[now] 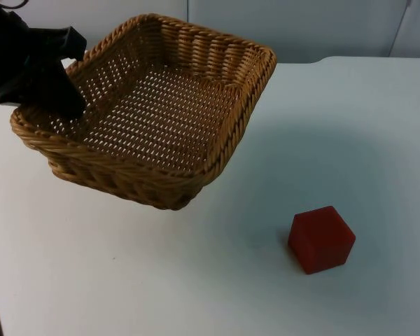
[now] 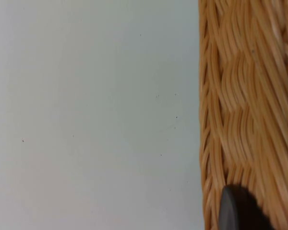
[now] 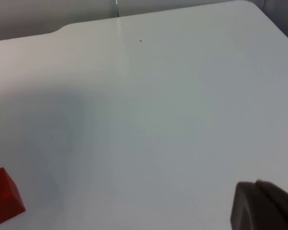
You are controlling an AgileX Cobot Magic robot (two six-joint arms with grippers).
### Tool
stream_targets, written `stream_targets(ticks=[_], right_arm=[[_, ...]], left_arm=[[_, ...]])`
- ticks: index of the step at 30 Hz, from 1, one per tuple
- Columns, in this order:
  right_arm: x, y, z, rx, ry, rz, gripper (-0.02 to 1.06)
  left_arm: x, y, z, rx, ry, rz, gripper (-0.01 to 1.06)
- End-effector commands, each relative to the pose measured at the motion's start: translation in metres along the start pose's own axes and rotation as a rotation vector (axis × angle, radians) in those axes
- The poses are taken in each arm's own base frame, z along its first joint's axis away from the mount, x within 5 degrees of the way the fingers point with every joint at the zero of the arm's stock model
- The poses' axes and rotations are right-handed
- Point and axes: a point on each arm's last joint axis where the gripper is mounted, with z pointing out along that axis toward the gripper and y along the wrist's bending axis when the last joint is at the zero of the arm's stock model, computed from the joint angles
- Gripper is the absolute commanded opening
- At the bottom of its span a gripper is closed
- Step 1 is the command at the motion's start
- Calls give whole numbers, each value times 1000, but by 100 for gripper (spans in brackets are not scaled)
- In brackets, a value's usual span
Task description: Pick up the basket with the left hand and place the cube into the basket with the right hand.
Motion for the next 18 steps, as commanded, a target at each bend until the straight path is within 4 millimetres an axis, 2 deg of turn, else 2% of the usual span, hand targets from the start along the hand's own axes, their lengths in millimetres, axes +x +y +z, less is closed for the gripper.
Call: stream_targets(ticks=[1, 6, 10, 13, 18], right_arm=[[1, 0, 1, 0, -5, 6, 0], [1, 2, 1, -18, -5, -8, 0], [0, 14, 0, -175, -4, -101, 0], [-5, 22, 7, -278, 46, -112, 0], [-21, 29, 35, -357, 204, -48, 0]], left_arm=[[-6, -3, -6, 14, -39, -18, 0], [-6, -3, -6, 14, -39, -18, 0], [-6, -3, -6, 14, -39, -18, 0], [-6, -3, -6, 14, -39, -18, 0], [-6, -3, -6, 14, -39, -18, 0]])
